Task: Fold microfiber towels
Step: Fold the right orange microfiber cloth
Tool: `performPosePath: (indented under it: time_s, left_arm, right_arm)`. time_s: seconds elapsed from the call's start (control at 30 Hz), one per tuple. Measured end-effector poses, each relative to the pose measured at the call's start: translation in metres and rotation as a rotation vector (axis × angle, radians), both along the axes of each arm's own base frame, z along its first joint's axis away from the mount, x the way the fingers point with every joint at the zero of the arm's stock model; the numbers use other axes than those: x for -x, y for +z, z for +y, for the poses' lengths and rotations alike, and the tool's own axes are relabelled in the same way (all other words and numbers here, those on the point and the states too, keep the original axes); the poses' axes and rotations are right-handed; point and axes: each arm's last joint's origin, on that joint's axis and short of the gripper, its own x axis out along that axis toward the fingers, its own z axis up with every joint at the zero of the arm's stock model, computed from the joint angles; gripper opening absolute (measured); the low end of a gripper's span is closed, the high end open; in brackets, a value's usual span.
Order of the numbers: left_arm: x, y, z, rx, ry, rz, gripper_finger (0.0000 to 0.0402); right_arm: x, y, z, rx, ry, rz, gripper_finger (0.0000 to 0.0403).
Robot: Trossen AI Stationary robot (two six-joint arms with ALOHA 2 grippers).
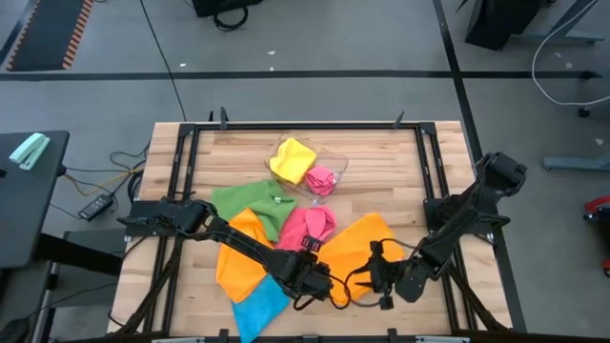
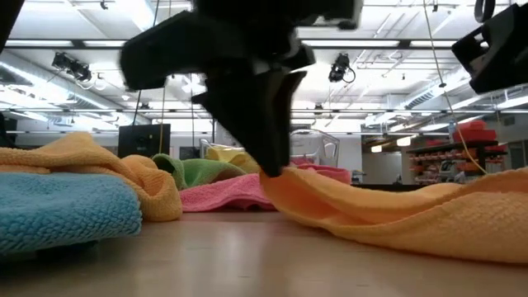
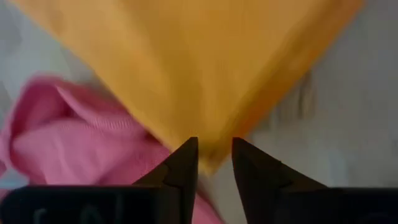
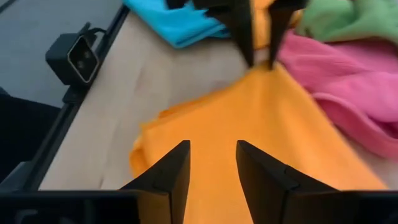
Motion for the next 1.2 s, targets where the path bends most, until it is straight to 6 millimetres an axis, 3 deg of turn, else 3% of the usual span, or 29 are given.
performPosePath:
  time_s: [0.2, 0.4, 0.7, 0.83, 1.0, 1.1, 1.2]
  left_arm:
    - [0.006, 0.009, -0.001, 0.009, 0.034, -0.001, 0.0115]
    - [0.015, -0.007, -0.006, -0.011, 0.037, 0.019, 0.0102]
    - [0.032, -0.012, -0.023, -0.055, -0.01, 0.043, 0.0092]
    - [0.037, -0.009, -0.022, -0.095, -0.014, 0.067, 0.009]
    - [0.043, -0.001, -0.019, -0.139, -0.002, 0.074, 0.0082]
    - [0.054, 0.01, -0.015, -0.144, 0.001, 0.039, 0.0077]
    - [0.071, 0.021, -0.005, -0.126, 0.027, -0.011, 0.0073]
  right_arm:
    - [-0.021, -0.008, 0.026, 0.002, 0.014, -0.008, 0.0164]
    - [-0.038, -0.019, 0.053, 0.04, 0.053, 0.009, 0.0188]
    - [-0.047, -0.025, 0.064, 0.021, 0.034, 0.025, 0.0207]
    - [-0.039, -0.006, 0.062, 0.029, 0.041, 0.034, 0.0208]
    - [-0.023, 0.031, 0.055, -0.012, 0.053, 0.012, 0.0207]
    - [-0.013, 0.053, 0.052, -0.055, 0.058, -0.02, 0.0207]
    - [-0.01, 0.061, 0.05, -0.072, 0.06, -0.037, 0.0207]
